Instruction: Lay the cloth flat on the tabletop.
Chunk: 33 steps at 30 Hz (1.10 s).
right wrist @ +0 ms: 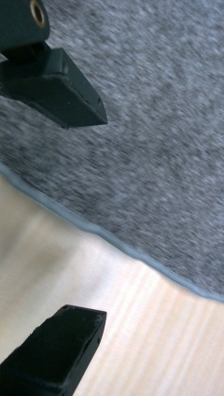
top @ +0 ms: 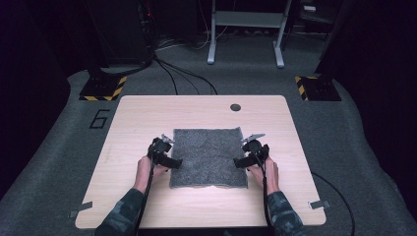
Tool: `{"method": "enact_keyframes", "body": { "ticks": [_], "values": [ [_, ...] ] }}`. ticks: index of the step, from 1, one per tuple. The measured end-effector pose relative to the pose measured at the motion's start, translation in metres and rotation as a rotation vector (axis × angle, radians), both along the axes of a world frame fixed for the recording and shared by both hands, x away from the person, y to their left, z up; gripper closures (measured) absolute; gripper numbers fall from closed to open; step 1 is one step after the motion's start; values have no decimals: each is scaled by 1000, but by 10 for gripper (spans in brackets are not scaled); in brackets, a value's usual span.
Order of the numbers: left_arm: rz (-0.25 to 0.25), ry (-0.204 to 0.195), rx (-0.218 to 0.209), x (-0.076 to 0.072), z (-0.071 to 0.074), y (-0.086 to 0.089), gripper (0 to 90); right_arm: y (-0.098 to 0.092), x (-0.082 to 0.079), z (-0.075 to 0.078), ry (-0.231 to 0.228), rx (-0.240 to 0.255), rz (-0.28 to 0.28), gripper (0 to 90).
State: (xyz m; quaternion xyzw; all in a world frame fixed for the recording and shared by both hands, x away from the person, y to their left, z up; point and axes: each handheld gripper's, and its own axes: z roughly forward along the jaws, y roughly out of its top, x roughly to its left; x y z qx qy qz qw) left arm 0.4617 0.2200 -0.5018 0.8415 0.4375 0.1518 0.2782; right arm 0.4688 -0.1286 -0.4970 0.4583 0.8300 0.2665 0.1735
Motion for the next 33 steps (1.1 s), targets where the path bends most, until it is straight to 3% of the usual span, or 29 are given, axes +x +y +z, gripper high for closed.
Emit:
{"method": "enact_keyframes", "body": {
  "ticks": [4, 6, 8, 13, 25, 29, 30, 33],
  "values": [
    [-12, 11, 6, -12, -5, 2, 95, -1, -7, -6, 7, -22, 5, 54],
    [-19, 16, 30, -17, -10, 3, 95, -2, -10, -12, 23, -34, -1, 52],
    [-17, 21, 13, -18, -11, 5, 93, -5, -10, -15, 23, -20, -3, 46],
    [-31, 19, 32, -18, -10, 6, 93, -8, -12, -14, 26, -28, 0, 44],
    [-38, 27, 24, -13, -11, 5, 85, -18, -13, -14, 28, -33, -2, 39],
    [-34, 36, -17, -15, -9, 8, 79, -20, -14, -14, 16, 6, -4, 41],
    [-22, 24, -24, -16, -6, 12, 70, -25, -14, -8, 12, 55, -9, 40],
    [-10, 21, -38, -17, -4, 15, 69, -27, -15, -4, 11, 74, -16, 40]
  ]
}}
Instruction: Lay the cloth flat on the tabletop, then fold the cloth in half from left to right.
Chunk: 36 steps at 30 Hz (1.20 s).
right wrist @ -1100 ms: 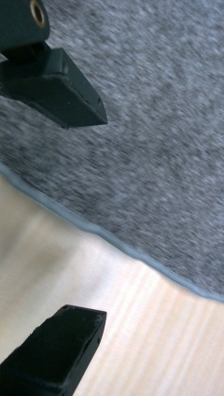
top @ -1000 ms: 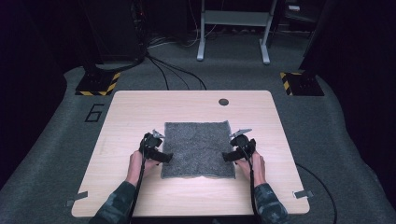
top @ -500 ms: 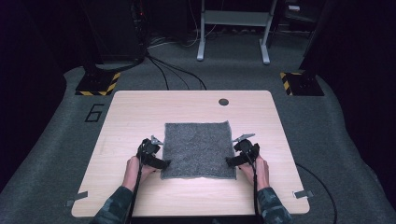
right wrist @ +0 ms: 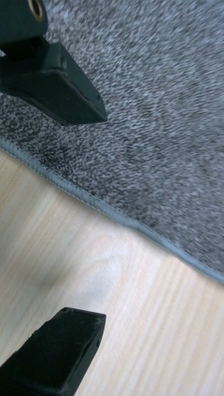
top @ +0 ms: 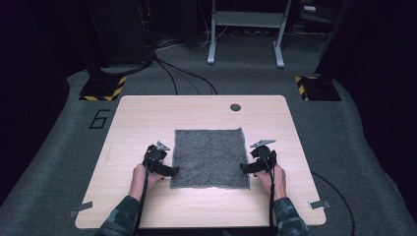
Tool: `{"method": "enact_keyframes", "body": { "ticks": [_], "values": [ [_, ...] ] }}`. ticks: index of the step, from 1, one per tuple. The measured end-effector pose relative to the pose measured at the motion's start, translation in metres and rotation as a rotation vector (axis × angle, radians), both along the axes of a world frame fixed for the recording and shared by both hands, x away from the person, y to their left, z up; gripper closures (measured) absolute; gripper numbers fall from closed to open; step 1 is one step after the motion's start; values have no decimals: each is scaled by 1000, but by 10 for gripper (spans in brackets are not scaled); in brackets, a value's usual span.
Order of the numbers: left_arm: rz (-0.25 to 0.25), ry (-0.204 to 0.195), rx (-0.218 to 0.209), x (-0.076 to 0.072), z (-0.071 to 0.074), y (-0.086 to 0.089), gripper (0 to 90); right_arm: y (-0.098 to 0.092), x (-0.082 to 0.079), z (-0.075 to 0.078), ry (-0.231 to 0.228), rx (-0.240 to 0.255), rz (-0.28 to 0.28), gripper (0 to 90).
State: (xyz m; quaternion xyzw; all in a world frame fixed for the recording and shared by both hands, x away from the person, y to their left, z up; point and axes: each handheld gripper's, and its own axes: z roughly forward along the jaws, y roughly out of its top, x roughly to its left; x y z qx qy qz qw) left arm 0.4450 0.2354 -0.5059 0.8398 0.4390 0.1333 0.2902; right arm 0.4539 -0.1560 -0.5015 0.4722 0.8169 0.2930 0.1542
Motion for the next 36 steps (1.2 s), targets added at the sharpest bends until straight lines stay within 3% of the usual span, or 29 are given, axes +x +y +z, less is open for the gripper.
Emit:
{"method": "enact_keyframes", "body": {
  "ticks": [4, 8, 13, 21, 29, 36],
  "values": [
    [12, 4, -1, 1, 3, 4, 67, -4, 1, 6, -21, 12, -4, 44],
    [26, -11, -10, 6, 9, 6, 68, -4, 2, 7, -20, 18, -12, 48],
    [32, -2, -6, 16, 10, 5, 68, -5, 8, 8, -19, 26, -8, 52],
    [64, 29, -54, 37, 5, 7, 63, -2, 24, 11, -4, 53, -1, 62],
    [67, 36, -50, 55, 8, 5, 56, 1, 36, 12, -2, 74, 2, 67],
    [69, 30, -48, 60, 11, 4, 58, 4, 36, 17, -3, 67, 19, 69]
  ]
}}
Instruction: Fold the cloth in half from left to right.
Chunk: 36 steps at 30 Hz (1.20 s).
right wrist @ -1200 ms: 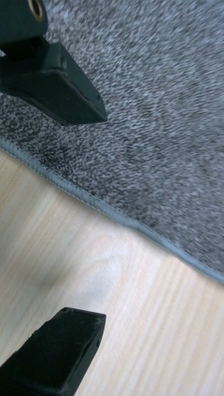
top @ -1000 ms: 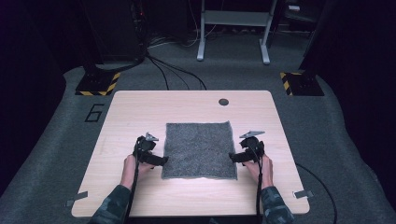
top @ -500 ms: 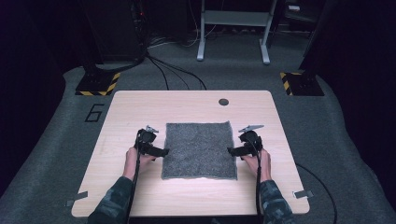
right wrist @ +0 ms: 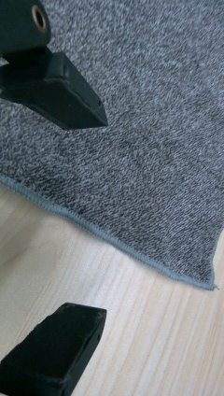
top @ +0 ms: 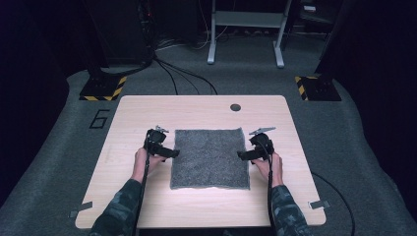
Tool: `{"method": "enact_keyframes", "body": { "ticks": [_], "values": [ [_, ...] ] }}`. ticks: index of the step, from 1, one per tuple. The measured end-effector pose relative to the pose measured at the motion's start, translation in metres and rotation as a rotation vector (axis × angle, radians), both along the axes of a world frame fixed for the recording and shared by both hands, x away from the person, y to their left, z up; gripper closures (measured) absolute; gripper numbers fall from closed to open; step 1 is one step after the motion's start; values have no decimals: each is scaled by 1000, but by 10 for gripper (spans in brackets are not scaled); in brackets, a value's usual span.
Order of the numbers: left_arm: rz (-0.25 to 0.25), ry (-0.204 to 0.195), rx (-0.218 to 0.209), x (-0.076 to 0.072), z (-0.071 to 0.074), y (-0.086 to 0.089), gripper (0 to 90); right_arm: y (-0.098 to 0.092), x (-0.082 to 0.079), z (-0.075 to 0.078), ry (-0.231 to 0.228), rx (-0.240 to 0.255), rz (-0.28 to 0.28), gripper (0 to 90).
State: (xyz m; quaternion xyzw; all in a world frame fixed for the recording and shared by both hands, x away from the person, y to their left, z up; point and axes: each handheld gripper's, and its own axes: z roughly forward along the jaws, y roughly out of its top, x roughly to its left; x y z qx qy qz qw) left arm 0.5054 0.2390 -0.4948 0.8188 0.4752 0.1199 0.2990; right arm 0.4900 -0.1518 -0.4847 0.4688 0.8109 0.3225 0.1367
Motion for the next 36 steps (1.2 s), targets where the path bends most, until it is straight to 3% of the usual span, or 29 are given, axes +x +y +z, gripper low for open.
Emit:
{"method": "enact_keyframes", "body": {
  "ticks": [2, 6, 8, 15, 18, 22, 26, 29, 30, 31, 36],
  "values": [
    [-4, -4, 17, 8, 1, 0, 64, 7, -6, 4, 0, 3, 18, 69],
    [9, 3, -10, 18, 1, -1, 70, 18, -16, 7, -7, 16, 54, 69],
    [8, 8, -4, 27, 1, -3, 71, 33, -27, 8, -10, 13, 109, 69],
    [-6, 8, 20, 45, 3, -11, 85, 61, -44, 6, -19, 22, 170, 77],
    [-8, 10, 24, 54, 3, -16, 86, 83, -55, 4, -18, 21, 212, 78],
    [-24, 2, 26, 61, 3, -18, 65, 101, -61, -2, -23, 24, 266, 79],
    [-9, -14, 13, 67, 4, -18, 45, 119, -65, -6, -12, 28, 296, 77],
    [-8, -14, 24, 69, 4, -18, 41, 127, -67, -6, -9, 31, 306, 76],
    [-11, -11, 33, 71, 2, -18, 34, 135, -67, -7, -30, 27, 334, 76],
    [-8, 0, 33, 72, 1, -18, 31, 140, -69, -7, -10, 37, 328, 76],
    [-9, 4, 45, 75, -5, -20, 25, 163, -76, -10, -9, 24, 365, 68]
  ]
}}
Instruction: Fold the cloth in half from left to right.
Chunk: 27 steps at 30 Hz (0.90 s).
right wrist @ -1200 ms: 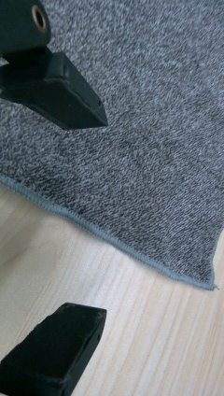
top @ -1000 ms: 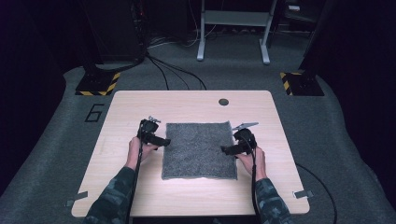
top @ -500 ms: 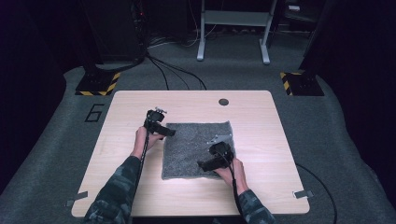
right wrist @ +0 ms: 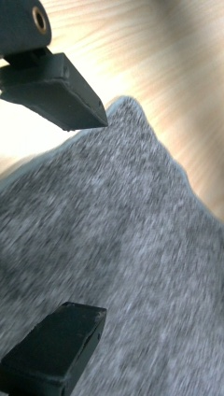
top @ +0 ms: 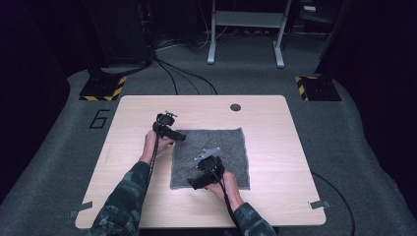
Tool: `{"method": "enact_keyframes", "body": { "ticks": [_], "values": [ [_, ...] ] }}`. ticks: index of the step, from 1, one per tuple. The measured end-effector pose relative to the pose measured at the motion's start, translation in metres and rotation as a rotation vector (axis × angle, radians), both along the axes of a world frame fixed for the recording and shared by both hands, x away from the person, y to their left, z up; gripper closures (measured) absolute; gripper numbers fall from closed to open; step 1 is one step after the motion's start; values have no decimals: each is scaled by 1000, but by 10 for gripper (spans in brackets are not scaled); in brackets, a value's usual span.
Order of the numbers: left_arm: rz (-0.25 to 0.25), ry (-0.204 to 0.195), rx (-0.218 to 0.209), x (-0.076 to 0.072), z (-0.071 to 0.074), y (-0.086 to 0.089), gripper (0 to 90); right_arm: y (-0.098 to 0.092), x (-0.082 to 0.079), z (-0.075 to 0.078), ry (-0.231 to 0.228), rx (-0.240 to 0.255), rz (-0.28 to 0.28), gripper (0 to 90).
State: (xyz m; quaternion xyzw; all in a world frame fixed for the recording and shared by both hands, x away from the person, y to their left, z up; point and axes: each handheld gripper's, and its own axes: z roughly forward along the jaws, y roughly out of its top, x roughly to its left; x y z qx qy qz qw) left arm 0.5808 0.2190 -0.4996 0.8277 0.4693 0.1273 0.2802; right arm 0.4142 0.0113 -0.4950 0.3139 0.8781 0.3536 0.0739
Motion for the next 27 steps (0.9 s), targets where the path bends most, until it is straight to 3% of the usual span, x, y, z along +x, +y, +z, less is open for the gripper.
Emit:
{"method": "enact_keyframes", "body": {
  "ticks": [6, 14, 17, 21, 27],
  "values": [
    [-1, 13, 13, 4, -2, -1, 23, 26, -5, -6, -17, -35, 71, 37],
    [-1, 0, 26, 8, -2, -6, 62, 47, -11, -12, -44, -69, 101, 60],
    [-16, -2, 36, 9, -3, -9, 111, 58, -16, -12, -78, -65, 117, 137],
    [-16, -5, 41, 9, -5, -10, 185, 67, -21, -12, -84, -87, 134, 201],
    [-35, -19, 49, 8, -4, -10, 359, 73, -25, -18, -111, -99, 152, 402]
  ]
}}
